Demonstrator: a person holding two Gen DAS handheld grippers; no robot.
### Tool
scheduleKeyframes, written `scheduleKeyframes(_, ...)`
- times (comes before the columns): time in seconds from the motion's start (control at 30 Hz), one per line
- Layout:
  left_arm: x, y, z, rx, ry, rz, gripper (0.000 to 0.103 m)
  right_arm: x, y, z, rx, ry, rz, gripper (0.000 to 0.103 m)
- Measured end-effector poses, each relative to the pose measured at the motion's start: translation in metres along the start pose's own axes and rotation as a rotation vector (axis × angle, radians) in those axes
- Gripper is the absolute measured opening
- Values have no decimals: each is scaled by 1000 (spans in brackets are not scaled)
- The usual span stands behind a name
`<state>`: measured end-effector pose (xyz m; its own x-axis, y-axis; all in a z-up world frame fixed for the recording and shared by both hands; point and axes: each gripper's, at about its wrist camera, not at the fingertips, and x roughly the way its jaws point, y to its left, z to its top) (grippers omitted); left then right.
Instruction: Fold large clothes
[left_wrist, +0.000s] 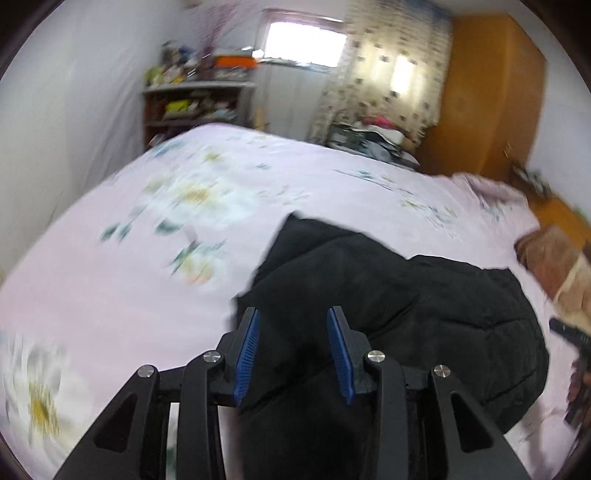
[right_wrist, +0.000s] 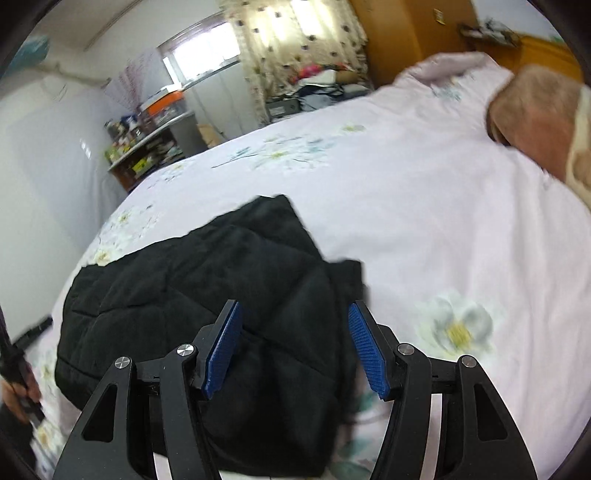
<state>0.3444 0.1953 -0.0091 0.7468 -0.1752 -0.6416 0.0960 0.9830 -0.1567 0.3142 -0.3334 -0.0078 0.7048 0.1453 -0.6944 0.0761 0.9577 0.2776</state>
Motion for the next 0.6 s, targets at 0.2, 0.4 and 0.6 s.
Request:
scheduleKeyframes(0.2,73,-17,3,48,119,45,42,61,16,-3,-83,143,-65,60)
scheduleKeyframes(0.4,65,-18,6,14,110,47,43,57,11,-1,-75,151,-78,60)
scheduleKeyframes(0.6,8,-23,-4,-7,66,53,42,8,25,-8,-71,96,-73,60)
